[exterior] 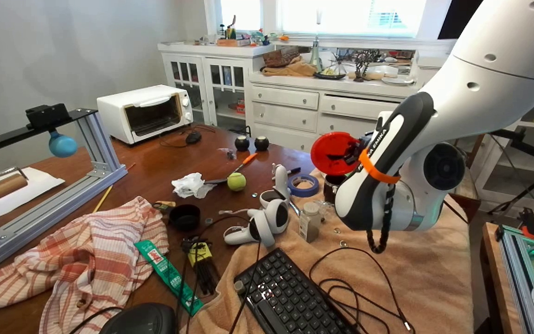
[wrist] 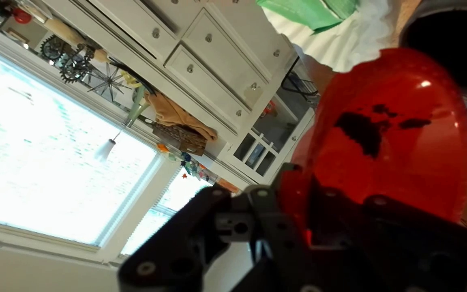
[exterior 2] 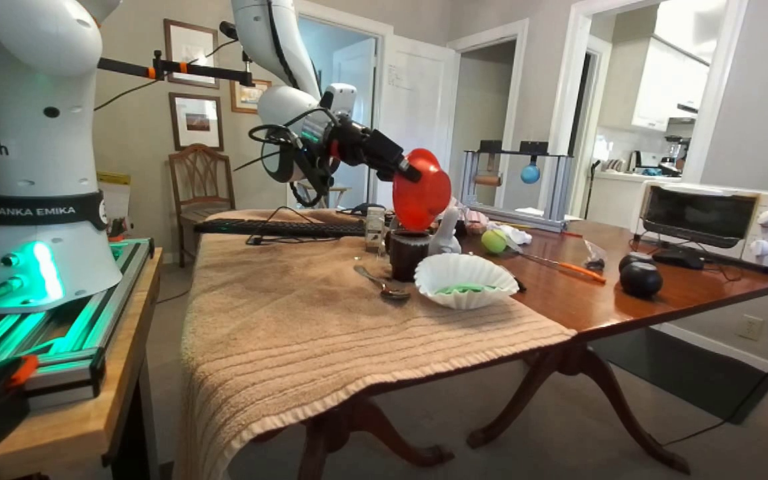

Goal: Pour the contents of the orange bowl into the black cup on the right

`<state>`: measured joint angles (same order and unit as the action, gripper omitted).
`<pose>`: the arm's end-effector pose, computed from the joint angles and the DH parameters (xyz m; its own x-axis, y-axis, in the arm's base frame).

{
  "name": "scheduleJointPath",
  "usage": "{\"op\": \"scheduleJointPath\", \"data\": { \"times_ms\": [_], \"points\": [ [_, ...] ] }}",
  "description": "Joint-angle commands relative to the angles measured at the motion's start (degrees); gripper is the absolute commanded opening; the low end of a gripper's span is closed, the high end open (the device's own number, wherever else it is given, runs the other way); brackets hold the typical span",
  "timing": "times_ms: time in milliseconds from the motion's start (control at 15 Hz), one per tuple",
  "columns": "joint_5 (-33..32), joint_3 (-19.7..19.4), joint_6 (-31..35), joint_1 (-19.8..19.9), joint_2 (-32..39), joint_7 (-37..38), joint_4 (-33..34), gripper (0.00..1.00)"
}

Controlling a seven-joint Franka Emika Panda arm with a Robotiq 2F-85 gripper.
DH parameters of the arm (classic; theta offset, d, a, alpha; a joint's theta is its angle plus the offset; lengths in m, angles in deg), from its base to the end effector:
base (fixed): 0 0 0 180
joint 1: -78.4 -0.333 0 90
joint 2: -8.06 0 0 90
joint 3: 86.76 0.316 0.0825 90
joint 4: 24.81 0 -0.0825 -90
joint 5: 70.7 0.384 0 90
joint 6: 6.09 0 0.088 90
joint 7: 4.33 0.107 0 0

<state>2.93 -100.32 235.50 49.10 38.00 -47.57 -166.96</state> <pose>0.4233 -0.0147 0.2490 0.6359 0.1468 0.7577 -0.5216 -0.6419 0.5621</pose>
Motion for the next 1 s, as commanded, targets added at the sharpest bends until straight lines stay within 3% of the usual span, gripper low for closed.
{"op": "scheduleJointPath", "data": {
  "times_ms": [0, 200, 267, 333, 400, 667, 800, 933],
  "points": [
    [3.17, -1.72, 0.33, -2.86, 1.81, -1.17, 1.17, 0.02],
    [4.35, -1.98, 0.33, -3.86, 1.80, -1.37, 0.66, 0.02],
    [6.00, -3.74, 0.33, -5.51, 2.72, -1.58, 1.34, 0.02],
    [5.13, -2.54, 0.33, -4.71, 2.20, -1.27, 0.73, 0.02],
    [7.08, -4.79, 0.33, -6.74, 3.23, -1.52, 1.48, 0.02],
    [6.11, -2.67, 0.02, -5.07, 1.66, -0.67, 0.32, 0.02],
    [3.59, 3.71, 0.35, 2.03, -1.15, 0.42, -0.65, 0.02],
    [4.23, 7.50, -1.45, 6.59, -3.41, 1.15, -1.60, 0.02]
  ]
}}
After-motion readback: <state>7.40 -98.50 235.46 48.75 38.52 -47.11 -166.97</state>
